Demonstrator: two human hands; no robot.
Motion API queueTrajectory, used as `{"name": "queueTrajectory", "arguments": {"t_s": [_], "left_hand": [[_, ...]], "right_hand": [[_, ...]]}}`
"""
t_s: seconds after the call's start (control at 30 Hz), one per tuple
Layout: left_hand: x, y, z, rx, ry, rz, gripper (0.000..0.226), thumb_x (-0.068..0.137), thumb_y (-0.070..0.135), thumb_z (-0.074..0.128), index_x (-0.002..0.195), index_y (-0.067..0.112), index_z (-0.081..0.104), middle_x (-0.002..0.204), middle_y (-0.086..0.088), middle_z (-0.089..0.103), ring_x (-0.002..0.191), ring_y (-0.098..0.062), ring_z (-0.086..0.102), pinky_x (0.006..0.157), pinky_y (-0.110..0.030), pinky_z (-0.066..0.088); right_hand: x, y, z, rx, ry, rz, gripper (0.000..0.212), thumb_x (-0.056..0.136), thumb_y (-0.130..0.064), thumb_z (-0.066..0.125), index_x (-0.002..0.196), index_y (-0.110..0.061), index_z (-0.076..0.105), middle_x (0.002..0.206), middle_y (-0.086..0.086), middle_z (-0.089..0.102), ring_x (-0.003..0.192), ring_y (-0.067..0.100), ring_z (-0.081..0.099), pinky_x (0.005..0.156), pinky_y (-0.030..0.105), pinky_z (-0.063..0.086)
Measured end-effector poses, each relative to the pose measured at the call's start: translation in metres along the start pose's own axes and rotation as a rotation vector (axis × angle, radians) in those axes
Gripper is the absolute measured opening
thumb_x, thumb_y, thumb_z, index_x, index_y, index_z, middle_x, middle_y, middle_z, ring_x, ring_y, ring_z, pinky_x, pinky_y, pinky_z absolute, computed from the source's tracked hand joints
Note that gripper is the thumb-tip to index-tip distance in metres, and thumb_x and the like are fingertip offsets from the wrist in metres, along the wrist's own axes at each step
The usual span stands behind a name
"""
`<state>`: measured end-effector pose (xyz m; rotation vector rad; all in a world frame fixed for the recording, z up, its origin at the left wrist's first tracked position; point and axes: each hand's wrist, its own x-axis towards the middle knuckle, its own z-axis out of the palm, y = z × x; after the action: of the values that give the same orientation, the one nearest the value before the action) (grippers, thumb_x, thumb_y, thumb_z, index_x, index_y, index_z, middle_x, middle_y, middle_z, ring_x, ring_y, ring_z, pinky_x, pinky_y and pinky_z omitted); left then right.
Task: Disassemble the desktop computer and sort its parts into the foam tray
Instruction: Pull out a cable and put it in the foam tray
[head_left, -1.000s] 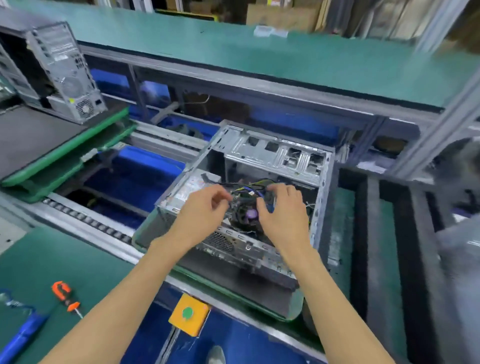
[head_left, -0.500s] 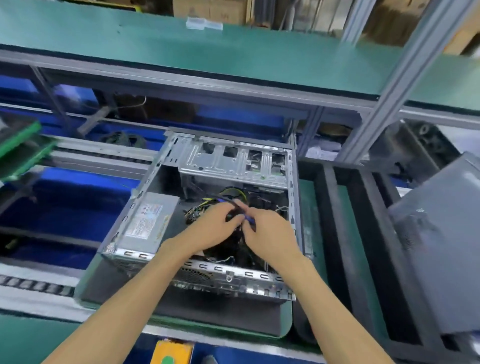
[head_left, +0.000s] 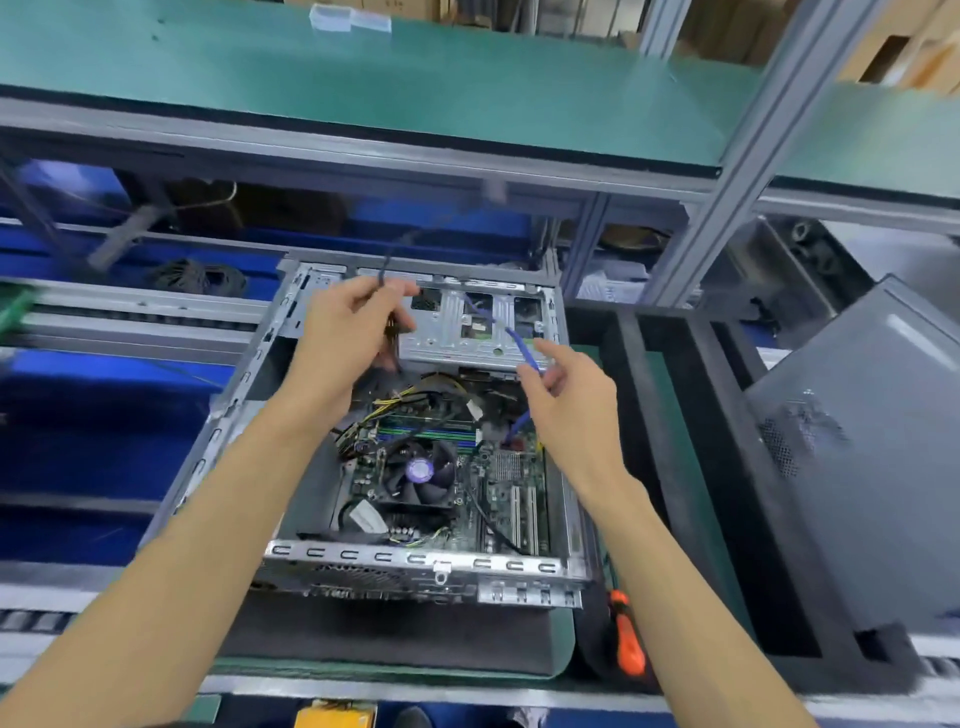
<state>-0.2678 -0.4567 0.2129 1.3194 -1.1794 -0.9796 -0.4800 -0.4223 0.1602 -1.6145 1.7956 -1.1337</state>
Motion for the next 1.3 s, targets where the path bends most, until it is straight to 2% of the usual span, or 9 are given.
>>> {"name": "queueTrajectory", "arguments": {"t_s": [0.17, 0.27, 0.4, 0.57, 0.73, 0.97, 1.13, 1.23, 1.3], "left_hand": [[0.005, 0.019, -0.003, -0.347, 0.090, -0.097, 0.017, 0.101, 0.018, 0.055, 0.098, 0.013, 0.071, 0.075, 0.000, 0.070, 0.068, -0.012, 0.063, 0.048, -0.021, 0.048], [0.009, 0.031, -0.008, -0.448, 0.128, -0.029, 0.017, 0.104, 0.017, 0.048, 0.102, 0.013, 0.065, 0.074, -0.001, 0.070, 0.076, -0.020, 0.073, 0.045, -0.021, 0.046], [0.020, 0.030, -0.019, -0.270, 0.142, -0.021, 0.017, 0.102, 0.018, 0.046, 0.105, 0.015, 0.063, 0.063, 0.002, 0.068, 0.065, -0.014, 0.069, 0.043, -0.021, 0.044], [0.022, -0.009, -0.025, 0.109, -0.221, -0.309, 0.015, 0.101, 0.014, 0.051, 0.107, 0.007, 0.063, 0.076, -0.005, 0.074, 0.061, -0.014, 0.069, 0.050, -0.025, 0.054], [0.006, -0.044, -0.016, 0.646, -0.656, -0.289, 0.018, 0.098, 0.023, 0.057, 0.111, 0.012, 0.064, 0.100, -0.005, 0.069, 0.079, -0.012, 0.069, 0.072, -0.035, 0.061], [-0.009, -0.056, 0.015, 0.435, -0.604, 0.109, 0.019, 0.099, 0.020, 0.054, 0.096, 0.003, 0.060, 0.083, -0.011, 0.065, 0.070, -0.014, 0.055, 0.072, -0.031, 0.044], [-0.016, -0.069, 0.012, 0.290, -0.448, 0.009, 0.029, 0.107, 0.032, 0.041, 0.086, 0.029, 0.062, 0.081, 0.010, 0.065, 0.070, 0.003, 0.058, 0.072, -0.016, 0.044], [-0.003, -0.078, 0.009, 0.442, -0.169, 0.138, 0.054, 0.105, 0.036, 0.030, 0.065, 0.014, 0.061, 0.067, -0.006, 0.066, 0.063, -0.010, 0.059, 0.066, -0.027, 0.039], [0.000, -0.082, 0.010, 0.409, -0.134, 0.188, 0.052, 0.101, 0.037, 0.029, 0.059, 0.018, 0.053, 0.059, -0.005, 0.059, 0.054, -0.007, 0.052, 0.061, -0.023, 0.035]], "right_hand": [[-0.001, -0.021, 0.008, 0.301, -0.222, -0.010, 0.021, 0.099, -0.045, 0.057, 0.109, -0.027, 0.062, 0.085, -0.006, 0.073, 0.069, 0.013, 0.063, 0.057, 0.032, 0.054], [-0.005, -0.030, 0.018, 0.360, -0.561, -0.051, 0.050, 0.096, -0.066, 0.040, 0.087, -0.030, 0.074, 0.092, -0.014, 0.075, 0.072, 0.024, 0.067, 0.053, 0.024, 0.052], [-0.001, -0.033, 0.026, 0.393, -0.436, -0.137, 0.043, 0.098, -0.053, 0.047, 0.067, -0.023, 0.051, 0.059, -0.007, 0.047, 0.051, 0.011, 0.042, 0.055, 0.023, 0.032], [0.015, -0.037, 0.028, 0.748, -0.276, -0.008, 0.037, 0.101, -0.033, 0.049, 0.065, -0.025, 0.042, 0.061, -0.007, 0.034, 0.057, 0.015, 0.028, 0.053, 0.023, 0.026], [0.029, -0.047, 0.032, 0.755, -0.270, 0.031, 0.038, 0.098, -0.037, 0.051, 0.070, -0.017, 0.067, 0.066, -0.006, 0.059, 0.061, 0.016, 0.053, 0.065, 0.031, 0.046], [0.021, -0.049, 0.038, 0.600, -0.407, -0.087, 0.041, 0.098, -0.035, 0.052, 0.071, -0.004, 0.056, 0.073, 0.031, 0.053, 0.061, 0.027, 0.055, 0.065, 0.047, 0.046], [0.016, -0.045, 0.039, 0.709, -0.286, -0.106, 0.032, 0.101, -0.019, 0.047, 0.077, -0.018, 0.067, 0.081, -0.002, 0.069, 0.078, 0.015, 0.071, 0.070, 0.038, 0.061], [0.018, -0.037, 0.042, 0.413, -0.126, -0.167, 0.027, 0.102, -0.022, 0.048, 0.084, -0.029, 0.067, 0.092, -0.007, 0.069, 0.090, 0.009, 0.068, 0.080, 0.043, 0.059], [0.017, -0.030, 0.044, 0.230, -0.107, -0.212, 0.026, 0.101, -0.022, 0.051, 0.083, -0.032, 0.066, 0.092, -0.011, 0.067, 0.091, 0.004, 0.063, 0.075, 0.024, 0.054]]}}
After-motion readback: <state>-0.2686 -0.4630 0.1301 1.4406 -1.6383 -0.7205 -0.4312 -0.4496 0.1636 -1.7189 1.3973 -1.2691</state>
